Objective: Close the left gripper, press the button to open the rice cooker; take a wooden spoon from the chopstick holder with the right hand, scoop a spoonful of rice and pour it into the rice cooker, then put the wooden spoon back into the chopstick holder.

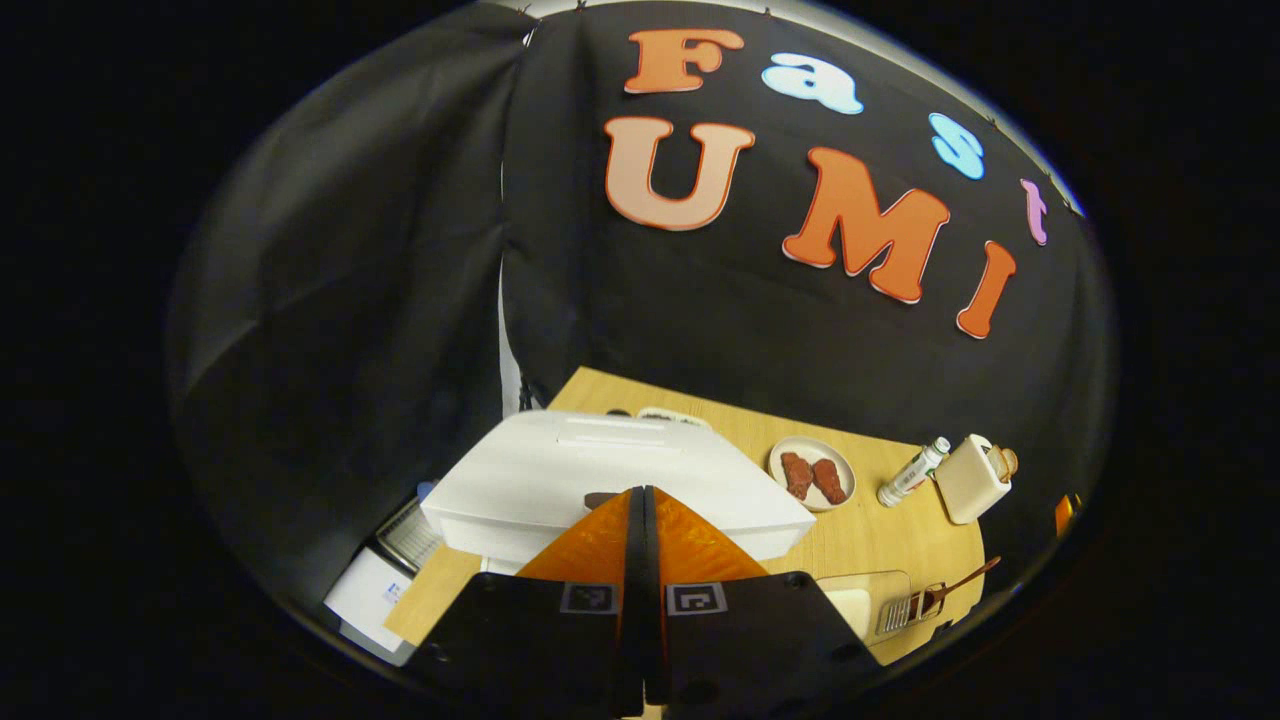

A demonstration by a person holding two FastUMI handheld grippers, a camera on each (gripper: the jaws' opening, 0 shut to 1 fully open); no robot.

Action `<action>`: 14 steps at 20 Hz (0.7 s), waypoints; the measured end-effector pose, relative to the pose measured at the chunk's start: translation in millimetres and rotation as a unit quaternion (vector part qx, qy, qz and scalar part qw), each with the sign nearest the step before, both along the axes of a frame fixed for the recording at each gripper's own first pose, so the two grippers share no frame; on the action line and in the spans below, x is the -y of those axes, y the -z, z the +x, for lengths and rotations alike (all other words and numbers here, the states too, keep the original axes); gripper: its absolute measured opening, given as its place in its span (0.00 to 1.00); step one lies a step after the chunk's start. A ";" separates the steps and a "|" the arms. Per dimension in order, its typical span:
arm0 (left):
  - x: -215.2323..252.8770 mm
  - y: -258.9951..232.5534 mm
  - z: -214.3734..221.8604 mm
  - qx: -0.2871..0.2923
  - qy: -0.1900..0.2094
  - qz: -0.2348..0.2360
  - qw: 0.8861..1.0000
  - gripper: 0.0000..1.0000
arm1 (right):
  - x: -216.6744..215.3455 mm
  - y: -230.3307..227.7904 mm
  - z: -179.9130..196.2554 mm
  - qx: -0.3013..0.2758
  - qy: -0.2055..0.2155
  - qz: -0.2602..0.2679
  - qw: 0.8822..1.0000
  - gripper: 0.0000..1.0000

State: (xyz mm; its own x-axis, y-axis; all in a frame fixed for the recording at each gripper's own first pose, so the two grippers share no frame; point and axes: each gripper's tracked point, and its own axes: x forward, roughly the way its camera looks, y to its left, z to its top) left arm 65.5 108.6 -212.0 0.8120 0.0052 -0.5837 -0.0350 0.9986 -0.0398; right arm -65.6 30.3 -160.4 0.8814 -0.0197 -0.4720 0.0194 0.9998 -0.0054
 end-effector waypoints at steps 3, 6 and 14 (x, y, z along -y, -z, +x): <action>15.1 -28.5 -1.9 0.053 0.012 0.000 0.999 0.02 | 1.5 16.4 -5.2 -0.023 0.001 0.020 1.000 0.95; 28.2 -64.1 -5.8 0.118 0.026 0.013 0.993 0.02 | 1.8 35.3 -11.3 -0.047 0.003 0.043 0.998 0.95; 43.4 -143.3 -40.6 0.242 0.023 0.020 0.970 0.04 | -8.6 92.0 -20.0 -0.114 0.010 0.121 0.986 0.95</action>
State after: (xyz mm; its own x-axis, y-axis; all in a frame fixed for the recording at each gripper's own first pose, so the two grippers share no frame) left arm 24.9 65.2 -68.7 0.9906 -0.0235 -0.1350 0.0236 0.9997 -0.0014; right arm -85.6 38.9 -252.4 0.7518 0.1005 -0.6517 0.0658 0.9720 0.2258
